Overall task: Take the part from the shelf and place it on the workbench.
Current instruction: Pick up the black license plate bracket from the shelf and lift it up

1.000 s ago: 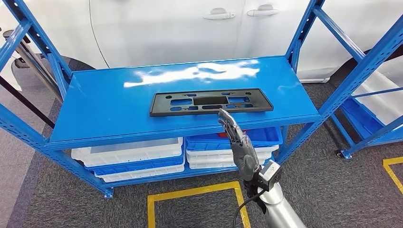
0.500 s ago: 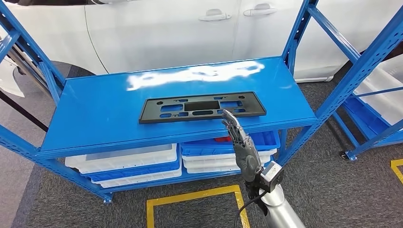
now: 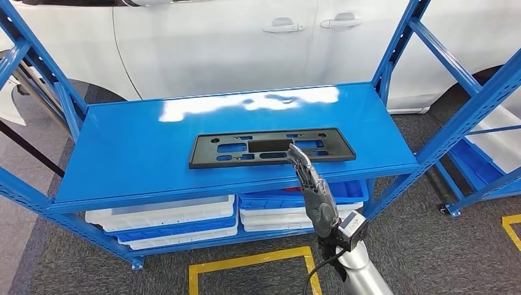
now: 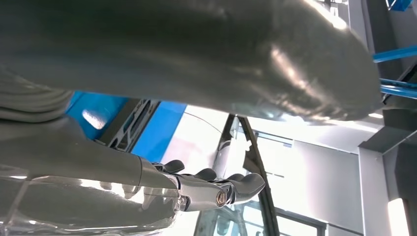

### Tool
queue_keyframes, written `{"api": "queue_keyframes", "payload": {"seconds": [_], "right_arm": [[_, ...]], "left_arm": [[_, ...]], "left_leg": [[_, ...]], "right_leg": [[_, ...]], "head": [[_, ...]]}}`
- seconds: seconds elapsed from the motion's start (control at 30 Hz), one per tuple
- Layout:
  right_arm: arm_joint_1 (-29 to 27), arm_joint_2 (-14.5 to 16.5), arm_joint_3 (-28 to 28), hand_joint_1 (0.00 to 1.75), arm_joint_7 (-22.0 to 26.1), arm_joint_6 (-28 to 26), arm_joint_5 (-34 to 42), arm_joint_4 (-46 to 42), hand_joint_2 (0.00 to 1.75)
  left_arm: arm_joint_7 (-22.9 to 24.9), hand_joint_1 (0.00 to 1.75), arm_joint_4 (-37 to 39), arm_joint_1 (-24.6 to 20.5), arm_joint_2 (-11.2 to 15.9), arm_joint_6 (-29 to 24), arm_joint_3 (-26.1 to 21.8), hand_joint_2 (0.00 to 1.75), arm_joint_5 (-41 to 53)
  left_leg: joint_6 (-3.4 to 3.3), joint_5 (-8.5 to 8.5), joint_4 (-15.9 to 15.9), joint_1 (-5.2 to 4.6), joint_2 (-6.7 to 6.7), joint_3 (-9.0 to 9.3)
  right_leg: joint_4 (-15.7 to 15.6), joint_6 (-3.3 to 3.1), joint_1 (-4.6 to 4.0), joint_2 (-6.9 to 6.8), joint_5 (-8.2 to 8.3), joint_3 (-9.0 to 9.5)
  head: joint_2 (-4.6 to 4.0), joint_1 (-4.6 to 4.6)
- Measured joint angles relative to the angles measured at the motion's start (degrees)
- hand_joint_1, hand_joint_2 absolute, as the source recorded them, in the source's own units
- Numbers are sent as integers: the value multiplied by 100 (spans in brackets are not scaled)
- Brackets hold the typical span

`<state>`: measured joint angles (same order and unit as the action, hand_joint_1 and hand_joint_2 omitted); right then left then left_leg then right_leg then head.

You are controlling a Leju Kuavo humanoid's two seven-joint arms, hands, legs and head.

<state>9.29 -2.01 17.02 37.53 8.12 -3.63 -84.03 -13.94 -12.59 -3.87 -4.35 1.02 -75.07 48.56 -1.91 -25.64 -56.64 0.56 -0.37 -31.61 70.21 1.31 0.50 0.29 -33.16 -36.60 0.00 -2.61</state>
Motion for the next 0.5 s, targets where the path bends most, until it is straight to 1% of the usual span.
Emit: {"api": "queue_keyframes", "payload": {"seconds": [0.03,0.07,0.1,0.13,0.17,0.2,0.23,0.27,0.3,0.37,0.4,0.43,0.47,0.5], "right_arm": [[-21,0,-6,0,0,0,0,-1,0],[-41,0,-10,0,0,1,0,-1,0],[-54,0,-14,0,0,0,0,-1,0],[-59,0,-17,0,0,0,0,-3,0],[-60,0,-21,0,0,0,-1,-5,0],[-59,0,-23,0,0,-1,-1,-7,0],[-61,0,-25,0,0,0,-2,-8,0],[-69,2,-25,0,0,0,-2,-10,0],[-78,4,-25,0,0,1,-7,-14,0],[-96,12,-26,0,1,6,-30,-44,0],[-94,15,-26,0,1,11,-47,-66,0],[-92,21,-26,0,2,18,-68,-88,0],[-91,26,-25,0,2,24,-94,-104,0],[-97,30,-20,0,2,31,-124,-112,0]], "left_arm": [[0,0,0,3,0,1,1,0,6],[0,0,0,8,0,1,1,0,10],[0,0,0,14,0,1,1,0,12],[0,0,0,20,-1,1,1,0,12],[0,0,0,23,-1,2,1,0,12],[-1,0,0,21,-2,3,1,0,13],[-2,0,0,15,-2,5,2,0,15],[-4,0,0,10,-2,6,2,0,17],[-10,0,0,6,-2,7,3,0,19],[-30,0,0,3,0,8,4,0,22],[-42,0,0,-1,-1,10,4,0,22],[-52,0,0,-8,-3,14,5,0,23],[-62,0,0,-14,-5,17,7,0,23],[-71,0,0,-14,-7,20,7,0,22]], "left_leg": [[1,-15,-1,0,-1,11],[8,-34,-3,1,-3,30],[21,-58,-4,3,-6,63],[37,-87,-4,5,-7,108],[60,-119,-4,7,-7,147],[88,-149,-10,4,-7,180],[120,-175,-11,-1,-7,192],[160,-191,-26,-7,-6,200],[198,-198,-43,-13,-5,212],[266,-237,-128,-3,0,216],[286,-293,-259,5,2,165],[303,-395,-499,13,4,47],[317,-539,-854,16,5,-145],[331,-696,-1251,16,6,-386]], "right_leg": [[290,20,14,-1,-92,-203],[397,38,27,-2,-69,-320],[279,55,39,-6,79,-323],[-42,61,49,-10,324,-220],[-466,55,56,-16,589,-64],[-838,36,46,-24,723,71],[-1083,0,33,-30,787,161],[-1203,-42,20,-33,796,194],[-1219,-87,7,-33,757,195],[-1237,-176,15,-26,809,251],[-1247,-215,18,-26,795,293],[-1256,-249,20,-28,782,335],[-1260,-275,14,-32,760,362],[-1260,-295,3,-33,736,380]], "head": [[0,0],[0,0],[0,1],[0,1],[0,1],[0,1],[0,1],[0,0],[0,0],[0,0],[0,0],[0,-1],[0,-1],[0,-1]]}}
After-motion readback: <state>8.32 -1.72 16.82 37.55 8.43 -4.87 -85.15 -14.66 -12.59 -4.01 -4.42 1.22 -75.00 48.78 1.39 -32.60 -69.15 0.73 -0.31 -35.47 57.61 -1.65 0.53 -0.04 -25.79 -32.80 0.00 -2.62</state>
